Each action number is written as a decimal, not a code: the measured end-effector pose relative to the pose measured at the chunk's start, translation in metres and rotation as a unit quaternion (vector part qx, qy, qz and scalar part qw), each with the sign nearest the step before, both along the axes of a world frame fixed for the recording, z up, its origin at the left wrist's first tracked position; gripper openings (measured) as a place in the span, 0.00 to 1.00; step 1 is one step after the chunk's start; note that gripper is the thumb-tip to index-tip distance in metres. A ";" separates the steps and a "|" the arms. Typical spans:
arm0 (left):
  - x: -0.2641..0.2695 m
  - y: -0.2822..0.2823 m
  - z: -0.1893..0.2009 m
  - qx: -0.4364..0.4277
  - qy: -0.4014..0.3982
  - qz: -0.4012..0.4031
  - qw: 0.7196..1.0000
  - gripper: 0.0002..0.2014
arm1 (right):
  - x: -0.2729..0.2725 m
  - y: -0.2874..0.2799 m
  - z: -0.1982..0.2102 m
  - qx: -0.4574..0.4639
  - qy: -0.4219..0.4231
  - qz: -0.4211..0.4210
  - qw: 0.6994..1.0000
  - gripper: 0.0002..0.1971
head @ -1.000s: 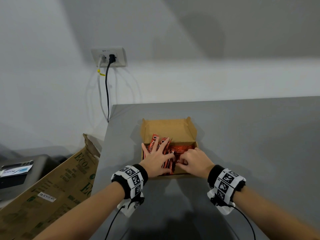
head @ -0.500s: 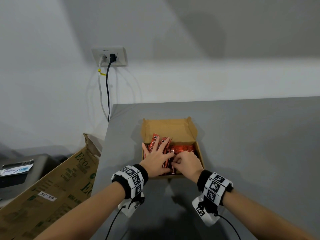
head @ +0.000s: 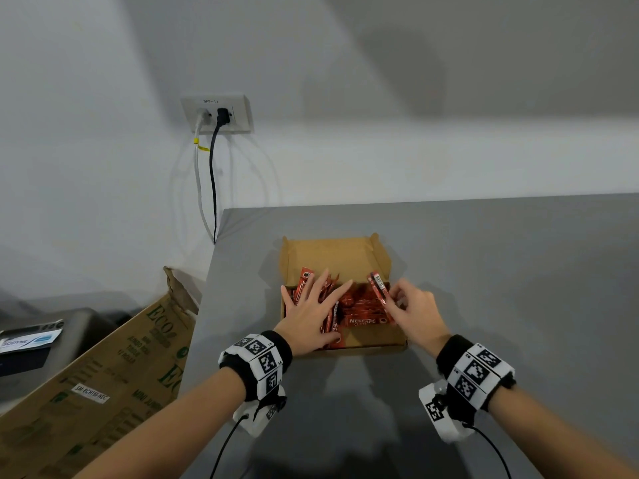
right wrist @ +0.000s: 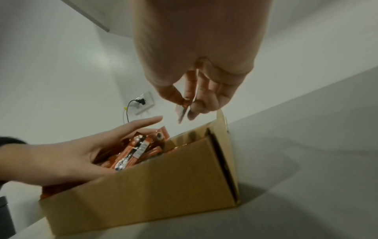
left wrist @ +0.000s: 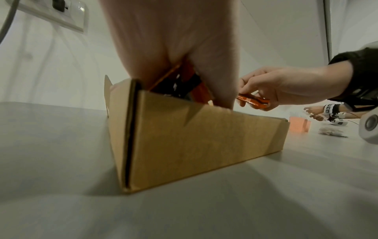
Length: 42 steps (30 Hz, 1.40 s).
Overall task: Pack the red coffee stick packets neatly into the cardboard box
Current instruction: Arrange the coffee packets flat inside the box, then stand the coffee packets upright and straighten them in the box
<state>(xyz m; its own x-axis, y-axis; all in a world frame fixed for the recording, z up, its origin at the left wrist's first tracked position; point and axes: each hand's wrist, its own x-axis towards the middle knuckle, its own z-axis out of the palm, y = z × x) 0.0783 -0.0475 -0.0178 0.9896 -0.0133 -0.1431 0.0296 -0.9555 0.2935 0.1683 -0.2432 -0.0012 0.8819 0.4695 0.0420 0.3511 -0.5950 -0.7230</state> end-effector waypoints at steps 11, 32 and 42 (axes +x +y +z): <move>-0.012 -0.002 -0.009 -0.116 -0.113 0.081 0.983 0.49 | -0.012 0.014 -0.003 0.028 -0.036 0.064 0.997 0.13; -0.022 -0.006 -0.001 -0.350 -0.171 0.115 0.914 0.50 | -0.052 0.070 -0.008 0.121 0.084 0.136 0.980 0.07; -0.019 0.001 0.023 -0.415 -0.259 0.180 0.853 0.38 | -0.031 0.045 -0.011 0.139 0.065 -0.027 0.988 0.08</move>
